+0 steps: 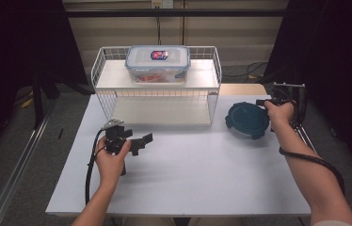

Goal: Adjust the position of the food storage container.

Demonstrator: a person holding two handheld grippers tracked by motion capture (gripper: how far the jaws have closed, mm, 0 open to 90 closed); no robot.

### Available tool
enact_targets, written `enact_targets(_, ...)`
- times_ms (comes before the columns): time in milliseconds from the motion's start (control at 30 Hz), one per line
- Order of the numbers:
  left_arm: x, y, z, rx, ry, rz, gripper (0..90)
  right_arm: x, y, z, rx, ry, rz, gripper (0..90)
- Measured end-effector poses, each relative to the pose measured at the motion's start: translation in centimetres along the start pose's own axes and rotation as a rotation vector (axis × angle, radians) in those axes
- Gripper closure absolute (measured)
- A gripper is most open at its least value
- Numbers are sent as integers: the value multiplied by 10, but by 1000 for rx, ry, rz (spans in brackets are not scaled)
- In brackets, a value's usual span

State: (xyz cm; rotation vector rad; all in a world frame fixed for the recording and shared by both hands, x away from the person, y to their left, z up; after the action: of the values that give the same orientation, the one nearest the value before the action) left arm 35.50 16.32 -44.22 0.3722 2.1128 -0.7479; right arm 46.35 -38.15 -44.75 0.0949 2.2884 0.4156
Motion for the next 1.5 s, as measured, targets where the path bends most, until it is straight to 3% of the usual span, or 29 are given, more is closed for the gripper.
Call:
enact_targets(67, 1, 0, 2, 0, 3, -3, 11, 1, -3, 1, 4, 6, -28, 900)
enact_targets(133, 1, 0, 3, 3, 8, -2, 12, 1, -5, 2, -11, 2, -2, 900)
enact_targets(300, 1, -1, 4, 7, 4, -5, 14, 0, -1, 1, -11, 26, -9, 900)
enact_targets(433, 0, -2, 3, 10, -2, -1, 15, 3, 2, 2, -34, 25, 17, 900)
enact_targets(533, 0, -2, 2, 10, -5, -2, 16, 5, 7, 1, -51, 40, -10, 900)
enact_targets(600, 0, -3, 1, 7, -5, -1, 17, 7, 11, 1, -58, 43, 5, 900)
enact_targets(633, 0, -3, 1, 11, -6, -2, 17, 8, 10, 1, -63, 33, -12, 900)
enact_targets(933, 1, -6, 4, 22, 7, 11, 17, 21, 13, -10, -91, 25, 15, 900)
enact_targets(1067, 0, -8, 4, 24, 1, 14, 17, 24, 13, -12, -98, 12, -1, 900)
enact_targets(1367, 0, -9, 6, 28, 4, 15, 17, 38, 14, -14, -117, 65, 27, 900)
enact_targets(1400, 0, -9, 6, 24, 6, 19, 17, 39, 16, -15, -112, 68, 23, 900)
enact_targets(1433, 0, -9, 6, 25, 7, 18, 17, 39, 16, -16, -108, 57, -14, 900)
enact_targets(1500, 0, -9, 6, 29, 8, 19, 17, 41, 17, -17, -116, 55, -17, 900)
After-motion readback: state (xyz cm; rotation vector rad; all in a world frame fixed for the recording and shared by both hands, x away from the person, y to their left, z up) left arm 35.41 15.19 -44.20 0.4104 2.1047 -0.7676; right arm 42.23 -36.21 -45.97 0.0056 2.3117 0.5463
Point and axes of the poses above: each handheld gripper's, and its own axes: z roughly forward along the jaws, x roughly out of its underside, y roughly to its left, the point moved 1 cm from there along z, roughly forward along the jaws, and after that the axes turned 2 degrees about -x, right-handed, at the moved point
